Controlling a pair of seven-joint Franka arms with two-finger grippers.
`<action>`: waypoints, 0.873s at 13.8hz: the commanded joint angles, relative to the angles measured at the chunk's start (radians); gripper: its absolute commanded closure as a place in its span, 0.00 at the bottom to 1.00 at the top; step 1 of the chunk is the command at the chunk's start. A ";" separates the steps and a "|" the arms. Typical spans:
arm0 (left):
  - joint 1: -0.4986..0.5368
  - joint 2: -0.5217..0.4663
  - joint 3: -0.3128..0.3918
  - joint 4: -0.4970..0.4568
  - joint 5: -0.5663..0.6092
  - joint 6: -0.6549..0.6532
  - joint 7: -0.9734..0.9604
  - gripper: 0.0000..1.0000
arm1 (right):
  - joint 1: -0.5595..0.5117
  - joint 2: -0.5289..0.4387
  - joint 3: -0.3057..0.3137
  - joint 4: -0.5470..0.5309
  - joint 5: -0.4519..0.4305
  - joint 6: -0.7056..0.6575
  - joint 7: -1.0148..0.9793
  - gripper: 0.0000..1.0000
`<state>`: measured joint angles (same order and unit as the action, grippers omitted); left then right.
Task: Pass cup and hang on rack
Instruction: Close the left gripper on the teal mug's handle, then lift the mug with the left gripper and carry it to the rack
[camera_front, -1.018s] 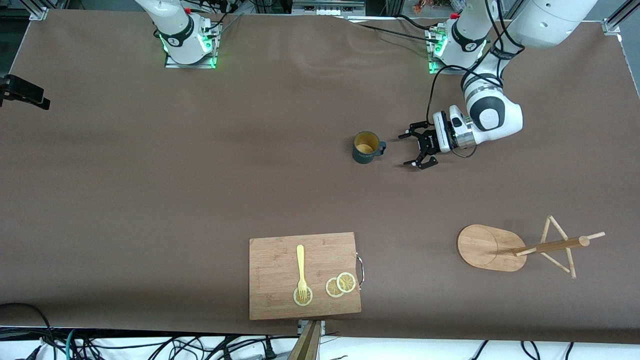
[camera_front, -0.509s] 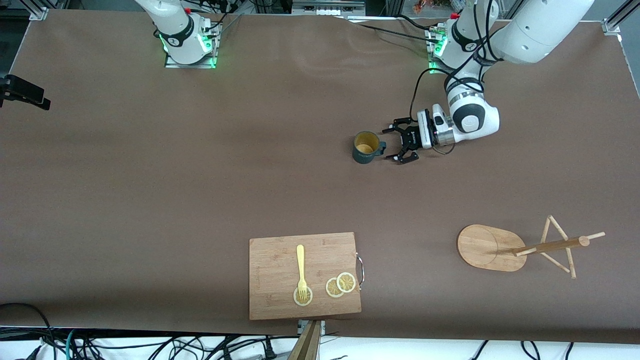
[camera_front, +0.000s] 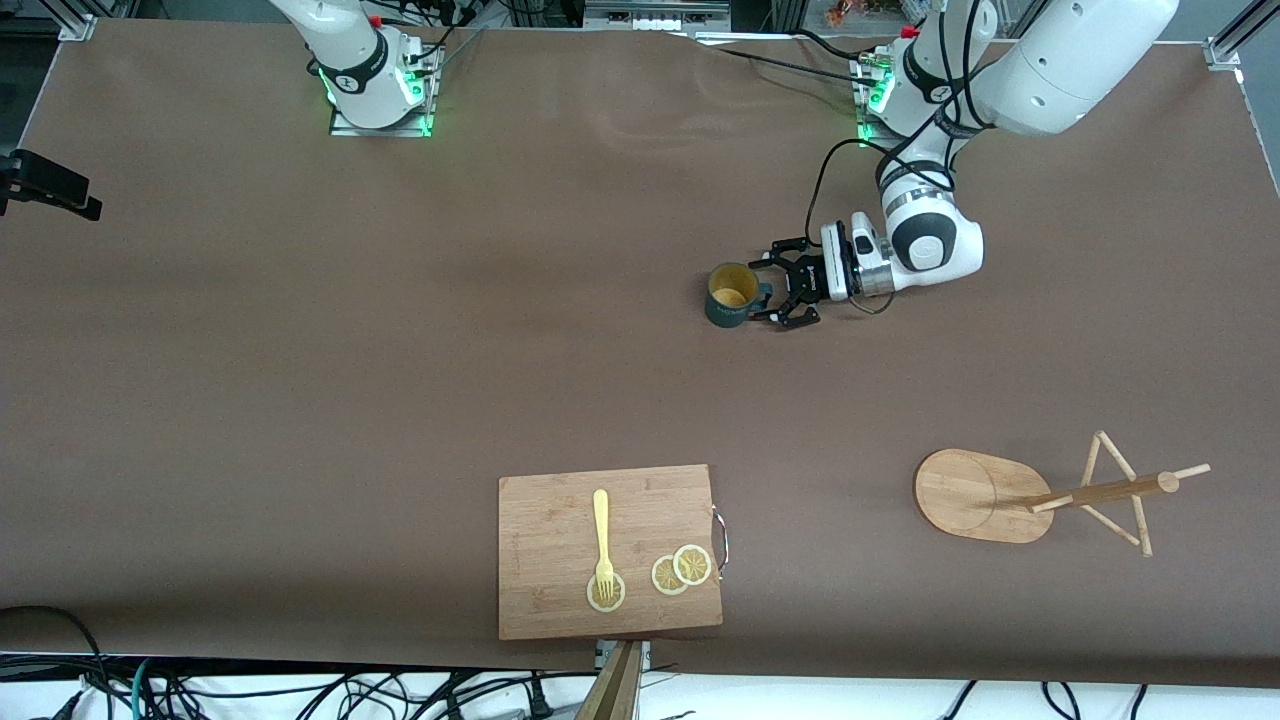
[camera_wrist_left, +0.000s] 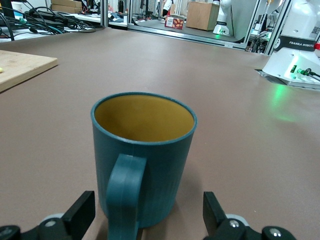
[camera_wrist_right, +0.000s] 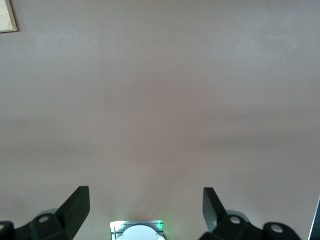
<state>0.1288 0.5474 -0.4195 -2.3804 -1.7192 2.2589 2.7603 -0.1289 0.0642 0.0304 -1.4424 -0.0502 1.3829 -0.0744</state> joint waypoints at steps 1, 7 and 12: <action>0.003 0.025 -0.002 0.007 -0.065 -0.010 0.174 0.86 | -0.006 -0.009 0.003 -0.009 0.016 0.007 -0.008 0.00; 0.021 0.002 0.002 0.006 -0.077 -0.012 0.171 1.00 | -0.008 -0.009 0.003 -0.009 0.016 0.007 -0.010 0.00; 0.156 -0.107 0.002 -0.031 -0.069 -0.045 0.072 1.00 | -0.009 -0.009 0.003 -0.004 0.016 0.007 -0.010 0.00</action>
<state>0.2192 0.5120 -0.4100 -2.3638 -1.7373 2.2520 2.7474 -0.1289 0.0642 0.0303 -1.4424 -0.0501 1.3835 -0.0744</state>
